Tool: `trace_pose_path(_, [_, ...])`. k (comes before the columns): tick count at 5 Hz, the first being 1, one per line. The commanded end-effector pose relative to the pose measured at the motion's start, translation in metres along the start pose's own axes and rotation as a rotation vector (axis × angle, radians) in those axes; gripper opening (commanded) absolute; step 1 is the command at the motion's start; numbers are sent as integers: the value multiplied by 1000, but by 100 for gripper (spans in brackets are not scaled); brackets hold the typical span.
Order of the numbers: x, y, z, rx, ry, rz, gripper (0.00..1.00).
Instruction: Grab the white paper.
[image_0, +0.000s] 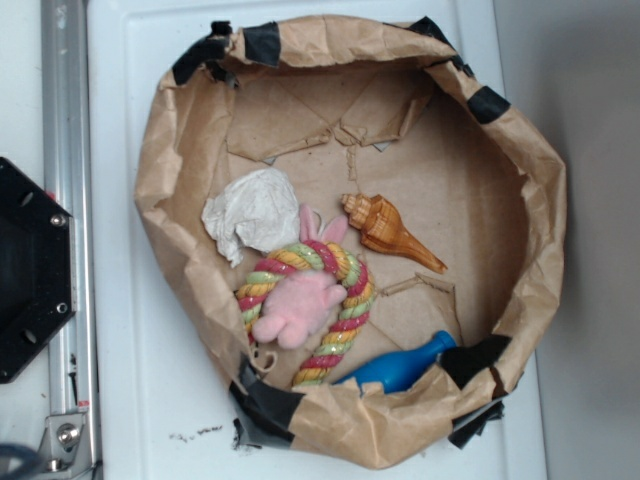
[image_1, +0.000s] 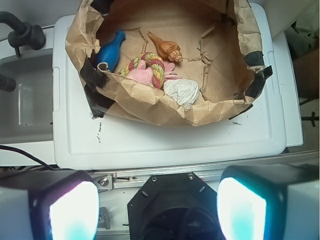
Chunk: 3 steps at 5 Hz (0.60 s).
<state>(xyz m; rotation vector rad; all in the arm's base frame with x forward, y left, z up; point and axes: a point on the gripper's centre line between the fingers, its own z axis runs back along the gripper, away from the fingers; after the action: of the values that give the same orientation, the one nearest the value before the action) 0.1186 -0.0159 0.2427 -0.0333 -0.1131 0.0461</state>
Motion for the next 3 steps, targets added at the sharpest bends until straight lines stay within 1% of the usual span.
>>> trace_pose_path(1, [0, 0, 0, 0, 0, 0, 100])
trace_pose_path(2, [48, 11, -21, -56, 10, -49, 100])
trace_pose_path(3, [96, 14, -42, -30, 8, -61, 100])
